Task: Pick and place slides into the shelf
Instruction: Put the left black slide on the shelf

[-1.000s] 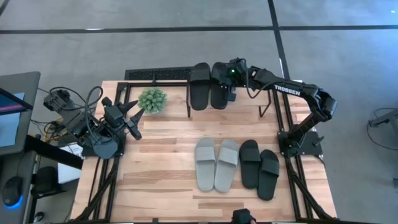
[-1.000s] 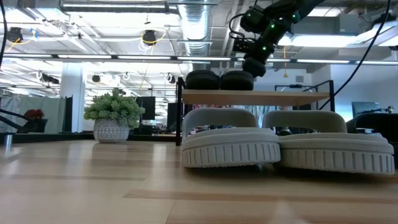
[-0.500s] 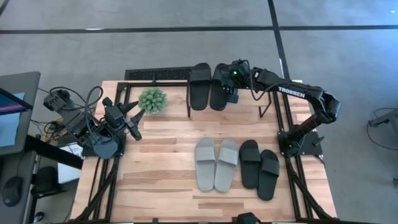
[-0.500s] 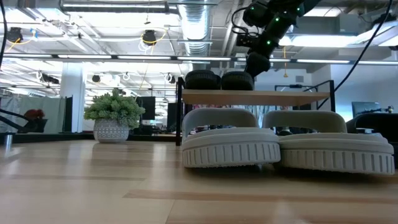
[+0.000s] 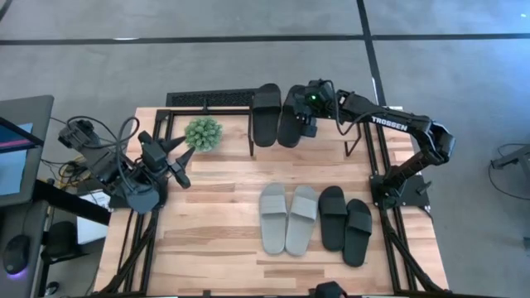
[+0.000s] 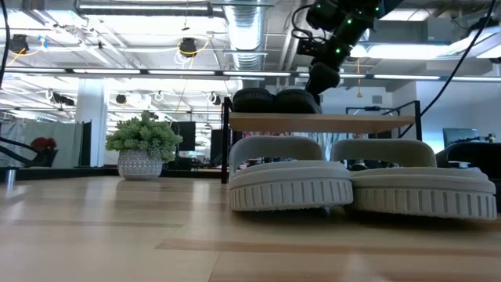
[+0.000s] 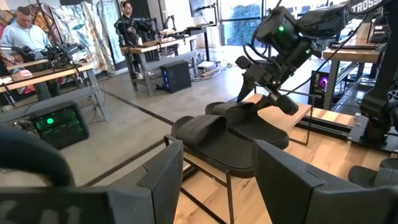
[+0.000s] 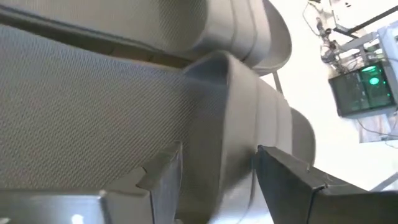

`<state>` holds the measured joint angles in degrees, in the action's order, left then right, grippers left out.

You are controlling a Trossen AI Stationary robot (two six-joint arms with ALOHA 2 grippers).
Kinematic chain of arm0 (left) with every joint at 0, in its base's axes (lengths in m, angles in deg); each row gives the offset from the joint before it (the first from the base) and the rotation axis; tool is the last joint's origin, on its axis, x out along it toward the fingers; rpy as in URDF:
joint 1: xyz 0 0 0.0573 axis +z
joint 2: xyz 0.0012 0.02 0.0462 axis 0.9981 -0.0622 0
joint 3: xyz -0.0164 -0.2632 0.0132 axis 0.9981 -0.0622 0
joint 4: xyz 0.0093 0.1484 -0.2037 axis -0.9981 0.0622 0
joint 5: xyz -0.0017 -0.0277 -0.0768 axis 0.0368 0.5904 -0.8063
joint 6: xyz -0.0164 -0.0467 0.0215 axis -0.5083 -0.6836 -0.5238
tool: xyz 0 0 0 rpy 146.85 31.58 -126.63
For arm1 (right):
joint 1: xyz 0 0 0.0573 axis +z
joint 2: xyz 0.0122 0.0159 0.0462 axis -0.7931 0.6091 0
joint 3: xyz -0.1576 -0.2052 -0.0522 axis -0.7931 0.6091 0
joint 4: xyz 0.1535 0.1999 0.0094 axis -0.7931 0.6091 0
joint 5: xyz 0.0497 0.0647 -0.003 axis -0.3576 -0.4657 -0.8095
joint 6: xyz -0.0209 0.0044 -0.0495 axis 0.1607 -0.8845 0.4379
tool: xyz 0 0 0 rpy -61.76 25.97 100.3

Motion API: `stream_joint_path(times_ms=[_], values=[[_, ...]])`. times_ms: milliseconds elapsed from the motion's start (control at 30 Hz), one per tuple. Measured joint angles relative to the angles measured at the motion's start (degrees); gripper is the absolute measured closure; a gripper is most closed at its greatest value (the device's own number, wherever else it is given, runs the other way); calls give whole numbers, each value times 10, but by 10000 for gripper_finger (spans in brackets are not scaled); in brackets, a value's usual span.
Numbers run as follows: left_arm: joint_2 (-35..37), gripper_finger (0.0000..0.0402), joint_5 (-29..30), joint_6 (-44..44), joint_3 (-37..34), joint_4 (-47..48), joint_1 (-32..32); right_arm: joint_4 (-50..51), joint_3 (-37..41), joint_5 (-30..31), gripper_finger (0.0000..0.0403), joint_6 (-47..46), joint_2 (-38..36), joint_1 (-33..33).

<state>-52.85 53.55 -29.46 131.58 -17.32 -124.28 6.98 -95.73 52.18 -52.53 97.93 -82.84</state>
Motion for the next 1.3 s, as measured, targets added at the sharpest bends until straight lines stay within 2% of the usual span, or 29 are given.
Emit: stream_joint_path(times_ms=[233, 633, 800, 933, 1100, 1300], values=[[-20, 221, -1, -4, 0, 0, 0, -5, -1, 49, 245, 7, 9, -5], [-25, 221, 0, -6, 0, 0, 0, -9, -1, 50, 392, 43, 9, 2], [-25, 221, 0, -6, 0, 0, 0, -11, -2, 49, 384, 45, 9, 8], [-25, 221, 0, -6, 0, 0, 0, -15, -2, 48, 396, 49, 9, 11], [-25, 221, 0, -6, 0, 0, 0, -31, -2, 46, 388, 54, 9, 11], [-25, 221, 0, -6, 0, 0, 0, -31, -2, 28, 397, 60, 9, 14]])
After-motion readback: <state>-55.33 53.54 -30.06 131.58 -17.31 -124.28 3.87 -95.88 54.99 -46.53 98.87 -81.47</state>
